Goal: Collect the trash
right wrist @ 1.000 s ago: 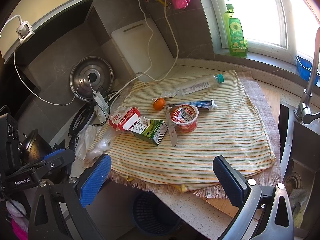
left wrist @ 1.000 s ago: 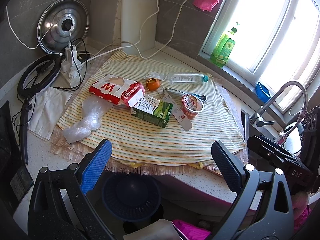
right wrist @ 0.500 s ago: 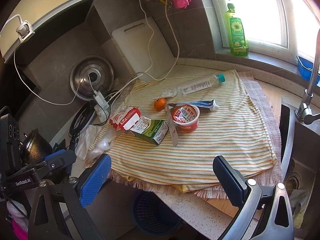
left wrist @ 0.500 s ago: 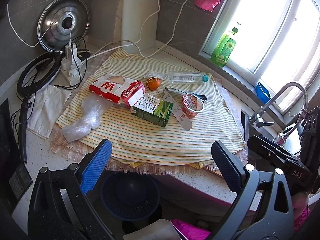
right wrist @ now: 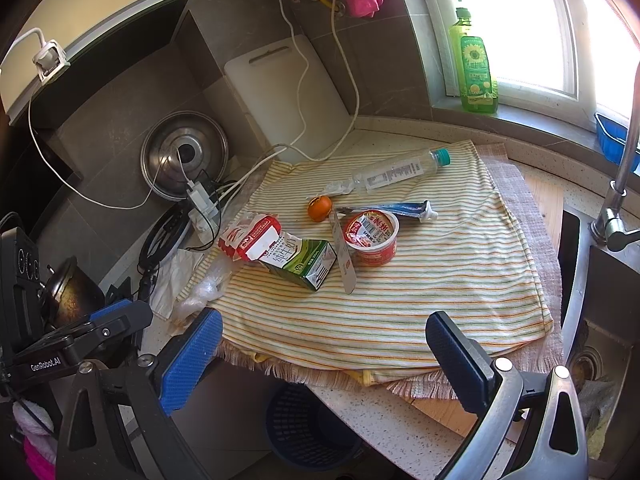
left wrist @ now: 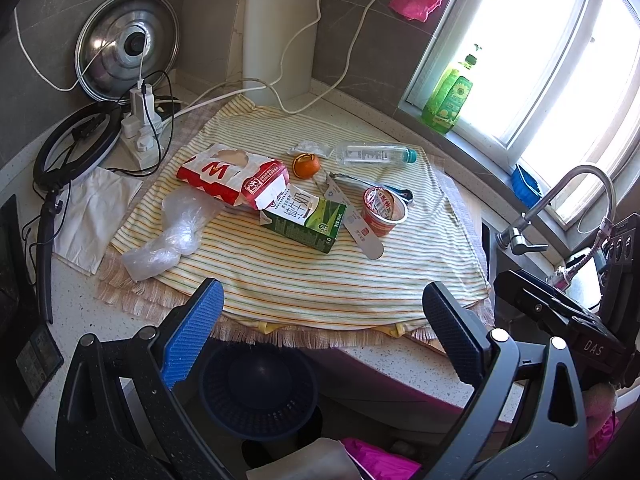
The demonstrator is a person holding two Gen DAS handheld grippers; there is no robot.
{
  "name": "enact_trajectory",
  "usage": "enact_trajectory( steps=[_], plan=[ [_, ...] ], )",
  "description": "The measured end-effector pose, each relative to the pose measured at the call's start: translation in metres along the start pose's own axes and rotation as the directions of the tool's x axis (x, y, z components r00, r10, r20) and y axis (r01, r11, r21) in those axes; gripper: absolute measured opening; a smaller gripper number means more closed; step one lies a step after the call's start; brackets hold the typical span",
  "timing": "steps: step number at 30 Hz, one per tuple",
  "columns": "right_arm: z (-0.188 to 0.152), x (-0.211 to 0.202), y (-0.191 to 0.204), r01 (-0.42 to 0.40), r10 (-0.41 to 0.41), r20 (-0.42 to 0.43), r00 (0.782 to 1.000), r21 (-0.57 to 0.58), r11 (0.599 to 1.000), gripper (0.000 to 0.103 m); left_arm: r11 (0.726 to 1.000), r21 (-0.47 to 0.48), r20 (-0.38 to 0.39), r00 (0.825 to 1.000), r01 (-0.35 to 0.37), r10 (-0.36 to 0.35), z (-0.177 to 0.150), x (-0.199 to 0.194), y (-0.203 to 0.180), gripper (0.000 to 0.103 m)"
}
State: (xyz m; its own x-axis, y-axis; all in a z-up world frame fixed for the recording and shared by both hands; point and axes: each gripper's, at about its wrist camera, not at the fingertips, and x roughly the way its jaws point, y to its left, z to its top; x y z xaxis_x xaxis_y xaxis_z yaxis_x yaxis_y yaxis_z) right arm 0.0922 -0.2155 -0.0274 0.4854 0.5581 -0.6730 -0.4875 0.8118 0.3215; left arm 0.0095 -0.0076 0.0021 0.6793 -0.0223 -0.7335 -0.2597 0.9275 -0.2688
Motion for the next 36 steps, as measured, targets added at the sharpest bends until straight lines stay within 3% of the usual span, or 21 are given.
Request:
enact_trajectory(
  steps=[19, 36],
  plan=[
    [0.008, 0.010, -0.001, -0.016, 0.016, -0.024, 1.000, -0.022, 1.000, 0.103, 0.998, -0.054, -0.001, 1.000, -0.019, 0.019, -0.010, 0.003, 0.012, 0.101],
    [0.042, 0.062, 0.001, -0.102, 0.092, -0.102, 0.990, -0.091, 0.991, 0.103, 0.973, -0.210, -0.016, 0.995, -0.097, 0.095, -0.006, 0.018, 0.086, 0.101]
  ],
)
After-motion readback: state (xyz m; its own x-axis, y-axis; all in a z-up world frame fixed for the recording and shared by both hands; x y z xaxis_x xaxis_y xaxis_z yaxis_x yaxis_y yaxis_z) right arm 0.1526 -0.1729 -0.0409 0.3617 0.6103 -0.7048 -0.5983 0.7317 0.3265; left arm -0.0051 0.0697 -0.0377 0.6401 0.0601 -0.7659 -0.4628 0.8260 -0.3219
